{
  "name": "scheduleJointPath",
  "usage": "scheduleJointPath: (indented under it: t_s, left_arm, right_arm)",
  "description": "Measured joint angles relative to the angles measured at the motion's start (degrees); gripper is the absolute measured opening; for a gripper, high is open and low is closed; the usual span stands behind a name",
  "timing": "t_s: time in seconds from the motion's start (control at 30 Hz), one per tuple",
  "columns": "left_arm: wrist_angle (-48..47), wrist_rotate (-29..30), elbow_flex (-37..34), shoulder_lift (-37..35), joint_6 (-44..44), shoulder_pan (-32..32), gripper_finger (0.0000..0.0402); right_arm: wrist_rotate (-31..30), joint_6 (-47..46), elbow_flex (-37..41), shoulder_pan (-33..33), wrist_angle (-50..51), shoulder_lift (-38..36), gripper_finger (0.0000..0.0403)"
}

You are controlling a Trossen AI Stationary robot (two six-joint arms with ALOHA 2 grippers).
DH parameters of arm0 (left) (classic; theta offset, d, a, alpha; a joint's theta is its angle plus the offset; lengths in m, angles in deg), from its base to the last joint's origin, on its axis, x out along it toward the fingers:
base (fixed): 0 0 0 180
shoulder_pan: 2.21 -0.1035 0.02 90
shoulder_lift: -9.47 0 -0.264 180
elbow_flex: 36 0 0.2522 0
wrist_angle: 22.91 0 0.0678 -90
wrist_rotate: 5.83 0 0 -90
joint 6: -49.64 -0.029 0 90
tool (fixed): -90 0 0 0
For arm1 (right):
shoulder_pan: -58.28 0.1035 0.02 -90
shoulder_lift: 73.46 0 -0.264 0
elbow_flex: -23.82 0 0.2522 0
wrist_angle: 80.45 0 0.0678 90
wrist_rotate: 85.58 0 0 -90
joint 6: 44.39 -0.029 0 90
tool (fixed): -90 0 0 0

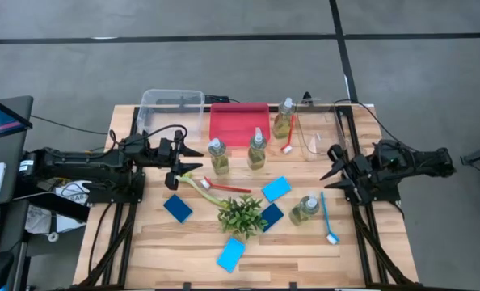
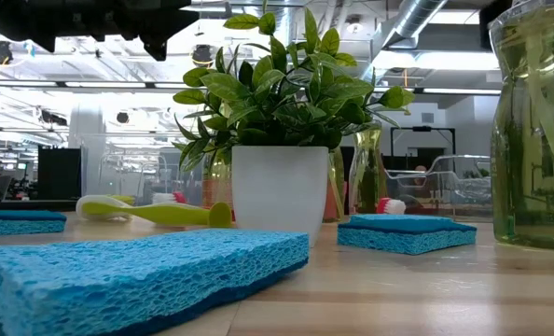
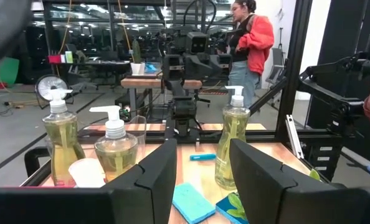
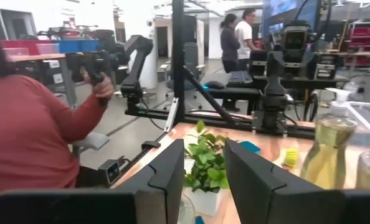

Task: Pick & Place Kitchen Sink Supplies
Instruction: Put the yellow dishwashing liquid into the white bin

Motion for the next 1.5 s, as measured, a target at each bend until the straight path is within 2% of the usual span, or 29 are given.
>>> scheduleJointPath:
  t_s: [0.9,1.13,1.23,1.33,1.5]
  left_arm:
    - [0.94,-0.04,0.00,0.00,0.02,-0.04,0.0150]
    - [0.94,-0.04,0.00,0.00,0.02,-0.04,0.0150]
    - [0.94,-0.04,0.00,0.00,0.04,-0.04,0.0150]
    - [0.94,-0.04,-0.02,0.00,0.04,-0.04,0.0150]
    - [0.94,-0.04,-0.02,0.00,0.04,-0.04,0.0150]
  right_arm:
    - [-0.25,0.59,0.00,0.64,0.91,0.15,0.0108]
    - [-0.50,0.59,0.00,0.46,-3.05,0.15,0.0108]
    - [-3.19,0.30,-0.84,0.46,-5.80,0.17,0.0108]
    - [-9.25,-2.85,-5.29,0.46,-3.39,0.37,0.0108]
    - [-22.03,-5.01,-15.44,0.42,7.93,3.38,0.0108]
